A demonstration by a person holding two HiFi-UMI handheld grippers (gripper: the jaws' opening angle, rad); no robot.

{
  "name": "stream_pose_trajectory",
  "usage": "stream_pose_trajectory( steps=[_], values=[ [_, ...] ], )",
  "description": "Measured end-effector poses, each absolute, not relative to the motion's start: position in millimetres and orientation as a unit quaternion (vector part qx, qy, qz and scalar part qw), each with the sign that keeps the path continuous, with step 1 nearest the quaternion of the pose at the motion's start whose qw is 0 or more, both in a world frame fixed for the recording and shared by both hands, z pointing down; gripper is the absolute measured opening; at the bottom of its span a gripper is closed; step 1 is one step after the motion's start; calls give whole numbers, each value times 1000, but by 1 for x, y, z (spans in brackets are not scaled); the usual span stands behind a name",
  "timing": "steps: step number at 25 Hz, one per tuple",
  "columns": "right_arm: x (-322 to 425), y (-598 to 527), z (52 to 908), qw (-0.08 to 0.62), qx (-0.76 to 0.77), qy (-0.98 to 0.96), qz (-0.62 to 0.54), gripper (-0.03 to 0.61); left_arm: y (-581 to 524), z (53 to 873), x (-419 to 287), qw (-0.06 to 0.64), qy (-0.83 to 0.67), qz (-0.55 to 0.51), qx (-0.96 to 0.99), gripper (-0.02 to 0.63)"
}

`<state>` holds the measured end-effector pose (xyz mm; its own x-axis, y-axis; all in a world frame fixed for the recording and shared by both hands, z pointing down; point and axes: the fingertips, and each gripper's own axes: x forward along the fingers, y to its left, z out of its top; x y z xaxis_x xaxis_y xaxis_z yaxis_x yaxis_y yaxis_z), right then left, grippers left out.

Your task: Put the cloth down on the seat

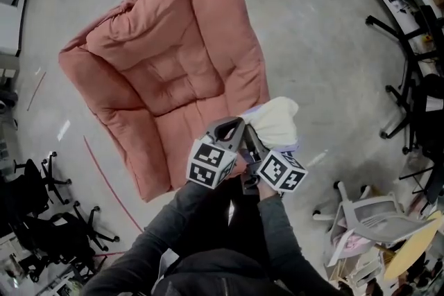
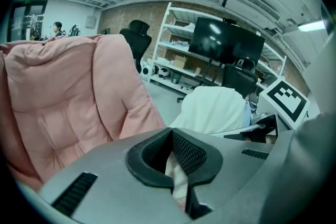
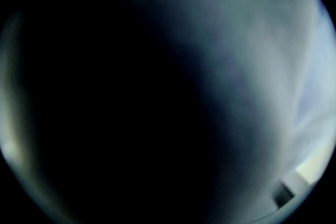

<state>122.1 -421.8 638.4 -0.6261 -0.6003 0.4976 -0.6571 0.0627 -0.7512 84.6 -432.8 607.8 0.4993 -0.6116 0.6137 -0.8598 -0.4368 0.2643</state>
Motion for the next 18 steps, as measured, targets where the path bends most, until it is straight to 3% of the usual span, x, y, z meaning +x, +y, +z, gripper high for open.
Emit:
stream_pose_trajectory(
  steps=[18],
  values=[
    [113,-437,732,-28,434,-599,672,170,-443,670,57,311,-446,259,798,0]
  ],
)
